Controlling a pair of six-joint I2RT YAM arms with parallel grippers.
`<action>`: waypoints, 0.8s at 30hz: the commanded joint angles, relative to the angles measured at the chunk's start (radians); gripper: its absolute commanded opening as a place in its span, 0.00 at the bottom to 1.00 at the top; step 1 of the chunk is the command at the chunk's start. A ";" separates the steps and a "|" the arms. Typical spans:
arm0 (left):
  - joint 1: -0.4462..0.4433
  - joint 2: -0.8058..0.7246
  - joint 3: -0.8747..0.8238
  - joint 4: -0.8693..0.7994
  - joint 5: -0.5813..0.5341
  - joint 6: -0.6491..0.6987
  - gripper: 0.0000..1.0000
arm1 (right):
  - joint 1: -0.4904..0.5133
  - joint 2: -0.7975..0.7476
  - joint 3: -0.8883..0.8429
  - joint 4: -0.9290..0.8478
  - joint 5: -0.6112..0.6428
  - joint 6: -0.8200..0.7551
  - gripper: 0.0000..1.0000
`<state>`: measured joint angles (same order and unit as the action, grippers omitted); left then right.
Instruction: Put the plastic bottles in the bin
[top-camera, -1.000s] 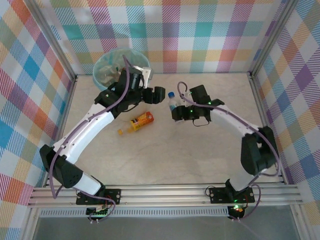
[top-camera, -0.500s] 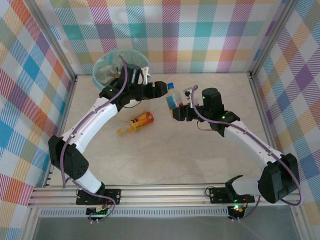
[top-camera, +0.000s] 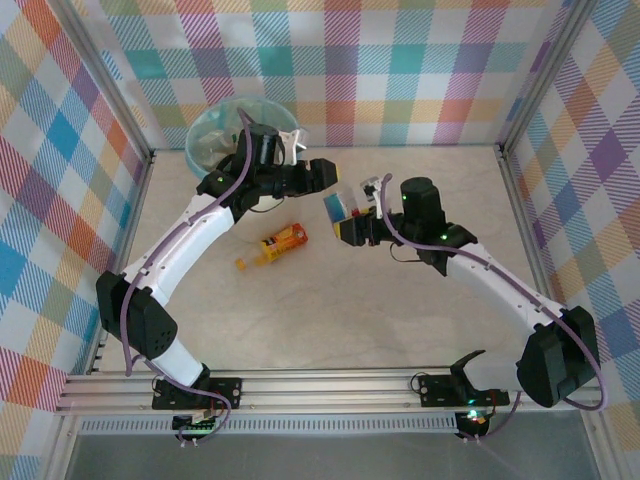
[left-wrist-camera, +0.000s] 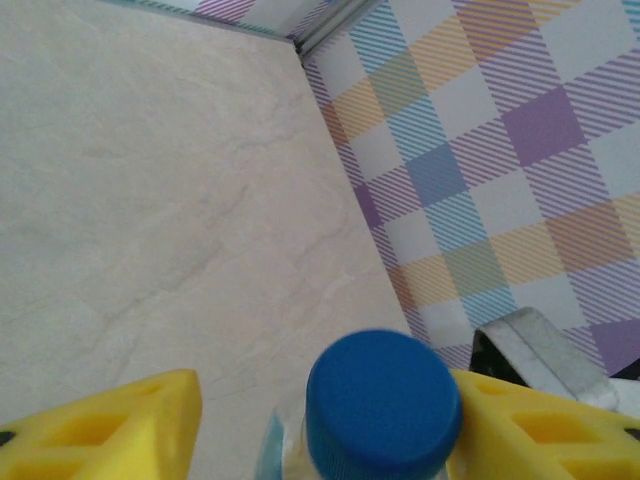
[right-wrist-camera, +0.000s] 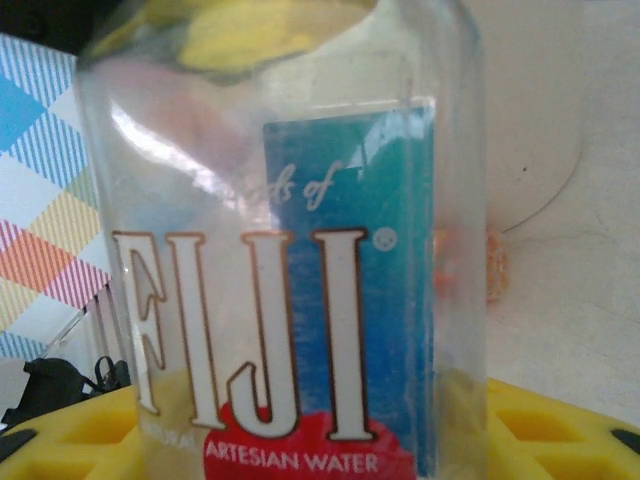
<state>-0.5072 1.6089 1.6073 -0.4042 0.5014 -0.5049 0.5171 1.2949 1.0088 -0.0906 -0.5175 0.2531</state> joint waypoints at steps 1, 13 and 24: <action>0.002 0.002 0.026 0.026 0.022 0.002 0.54 | 0.013 0.012 0.031 0.028 -0.071 -0.034 0.57; 0.002 -0.009 0.034 -0.030 -0.003 0.033 0.06 | 0.023 0.036 0.058 0.015 -0.031 -0.032 0.61; 0.009 -0.078 0.067 -0.052 -0.132 0.048 0.00 | 0.024 0.032 0.130 -0.037 0.016 -0.026 0.76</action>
<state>-0.5068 1.5856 1.6394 -0.4469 0.4301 -0.4778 0.5320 1.3308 1.0897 -0.1261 -0.5117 0.2459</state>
